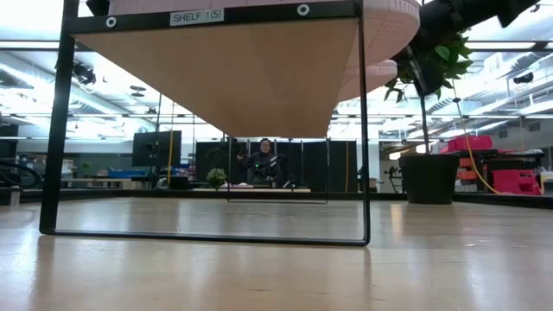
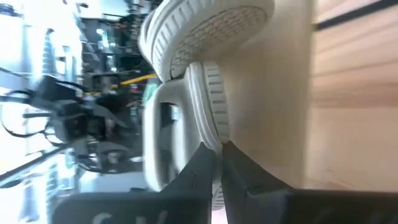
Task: Pick and place slides into the shelf
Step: Adjust the gray slides on the shelf
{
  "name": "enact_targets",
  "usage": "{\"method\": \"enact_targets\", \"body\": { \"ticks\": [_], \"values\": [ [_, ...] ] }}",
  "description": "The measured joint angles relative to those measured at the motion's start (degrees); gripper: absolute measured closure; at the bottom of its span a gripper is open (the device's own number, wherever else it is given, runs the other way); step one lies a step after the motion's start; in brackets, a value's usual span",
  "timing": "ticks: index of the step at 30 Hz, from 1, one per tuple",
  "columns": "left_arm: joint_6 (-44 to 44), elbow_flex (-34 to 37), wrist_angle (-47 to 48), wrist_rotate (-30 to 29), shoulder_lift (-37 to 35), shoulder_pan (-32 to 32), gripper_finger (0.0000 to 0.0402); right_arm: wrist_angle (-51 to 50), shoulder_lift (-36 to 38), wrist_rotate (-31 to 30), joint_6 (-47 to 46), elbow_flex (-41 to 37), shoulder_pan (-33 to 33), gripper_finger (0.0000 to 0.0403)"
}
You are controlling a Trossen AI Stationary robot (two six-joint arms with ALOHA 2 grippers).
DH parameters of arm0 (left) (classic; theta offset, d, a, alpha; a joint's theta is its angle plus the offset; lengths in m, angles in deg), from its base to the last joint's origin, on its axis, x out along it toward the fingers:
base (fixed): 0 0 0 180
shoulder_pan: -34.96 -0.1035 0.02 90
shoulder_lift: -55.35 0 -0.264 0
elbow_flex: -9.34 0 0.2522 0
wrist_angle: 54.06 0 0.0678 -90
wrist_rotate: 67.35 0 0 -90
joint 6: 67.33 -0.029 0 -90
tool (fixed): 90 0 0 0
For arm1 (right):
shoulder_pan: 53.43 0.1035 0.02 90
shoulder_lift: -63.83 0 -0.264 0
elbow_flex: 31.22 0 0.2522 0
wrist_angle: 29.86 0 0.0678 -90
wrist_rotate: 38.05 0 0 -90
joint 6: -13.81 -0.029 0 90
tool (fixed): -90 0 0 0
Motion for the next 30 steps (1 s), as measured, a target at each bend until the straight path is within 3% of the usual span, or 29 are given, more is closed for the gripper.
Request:
{"method": "enact_targets", "body": {
  "ticks": [5,14,30],
  "values": [
    [-0.1,0.0,0.0,-0.1,0.0,0.0,0.0212,-7.4,0.5,-4.0,-3.0,0.0,2.8,0.0390],
    [-0.2,0.0,0.0,-0.1,0.0,0.0,0.0212,-8.5,0.3,-13.0,-5.0,0.0,7.1,0.0390],
    [-0.3,0.0,0.1,-0.1,0.0,0.0,0.0212,-6.6,0.4,-15.0,-8.5,0.0,11.1,0.0390]
  ]
}}
